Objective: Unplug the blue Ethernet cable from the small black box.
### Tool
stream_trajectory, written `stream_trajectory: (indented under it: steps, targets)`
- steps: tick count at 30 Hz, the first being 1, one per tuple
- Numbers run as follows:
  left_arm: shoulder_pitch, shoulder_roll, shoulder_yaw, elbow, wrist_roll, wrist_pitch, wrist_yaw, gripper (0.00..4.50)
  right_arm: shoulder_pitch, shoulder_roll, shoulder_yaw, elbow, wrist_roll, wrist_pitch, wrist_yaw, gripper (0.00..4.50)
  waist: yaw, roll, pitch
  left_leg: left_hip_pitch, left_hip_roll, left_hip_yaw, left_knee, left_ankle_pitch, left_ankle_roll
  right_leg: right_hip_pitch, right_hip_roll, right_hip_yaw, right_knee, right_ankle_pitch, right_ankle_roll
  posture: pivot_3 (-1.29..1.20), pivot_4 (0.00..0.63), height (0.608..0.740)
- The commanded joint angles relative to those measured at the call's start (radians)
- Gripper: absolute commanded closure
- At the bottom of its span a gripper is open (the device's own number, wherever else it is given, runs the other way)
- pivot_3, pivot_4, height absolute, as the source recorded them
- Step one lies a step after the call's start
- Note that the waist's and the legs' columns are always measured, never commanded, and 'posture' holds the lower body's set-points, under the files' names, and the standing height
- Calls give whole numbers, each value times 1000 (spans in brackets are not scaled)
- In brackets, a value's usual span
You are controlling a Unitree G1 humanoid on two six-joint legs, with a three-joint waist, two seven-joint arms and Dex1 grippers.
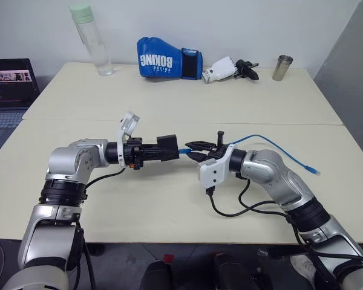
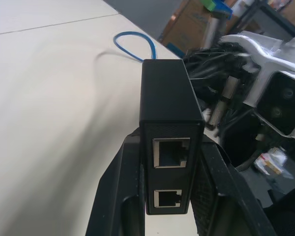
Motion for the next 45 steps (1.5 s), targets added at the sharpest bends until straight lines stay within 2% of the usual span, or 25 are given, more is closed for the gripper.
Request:
stream_trajectory:
  steps: [1,4,5,8,10,18,22,26,32,37,45]
  targets:
    - [-38,4,8,7,7,-19,-17,3706,12,-5,-15,-60,46,-12,11,2180,0,0,0,0,0,0,0,0,0,0,0,0,0,0,0,0,150,740]
    - [-53,10,-17,31,31,-50,-54,3706,44,-24,-33,-113,131,28,73,1555,1,0,0,0,0,0,0,0,0,0,0,0,0,0,0,0,150,740]
    - [-58,10,-26,39,42,-70,-73,3706,61,-38,-50,-143,179,57,105,1473,1,0,0,-1,0,0,0,0,0,0,0,-1,0,0,0,0,150,740]
    - [-74,13,-48,65,71,-119,-117,3706,95,-78,-78,-222,310,163,206,1473,4,0,0,-1,0,0,1,0,0,0,0,-1,0,0,0,0,150,740]
    - [-87,11,-62,86,88,-145,-145,3706,114,-86,-111,-281,415,300,254,1473,6,0,0,-1,0,0,2,0,0,0,0,-1,0,0,0,0,150,740]
    - [-161,9,-108,179,173,-274,-238,3706,71,-107,-232,-418,797,952,340,1473,10,0,0,-4,0,-3,9,-1,2,0,2,-4,5,0,0,0,150,740]
    - [-175,7,-93,147,183,-312,-233,3706,-4,-74,-235,-429,922,1193,311,1473,9,0,0,-4,0,-3,10,-1,3,0,2,-4,6,0,0,0,150,740]
    - [-131,10,-78,43,155,-290,-225,3706,-71,-34,-218,-389,952,1249,281,1473,8,0,0,-5,0,-5,10,-2,3,-2,3,-3,7,0,0,0,150,740]
    - [-53,23,-72,-101,127,-238,-207,3706,-158,-14,-172,-254,899,1180,272,1473,4,1,0,-6,0,-10,10,-2,3,-3,3,-4,8,-1,0,0,150,740]
    - [-43,25,-62,-119,121,-224,-185,3706,-188,-14,-140,-191,895,1210,282,1473,5,1,0,-7,0,-13,10,-2,3,-3,3,-6,9,-1,-1,0,150,740]
    - [-38,31,-56,-120,128,-246,-165,3706,-186,-23,-141,-203,954,1291,313,1473,4,1,0,-7,0,-13,10,-2,3,-3,3,-6,9,-1,-2,0,150,740]
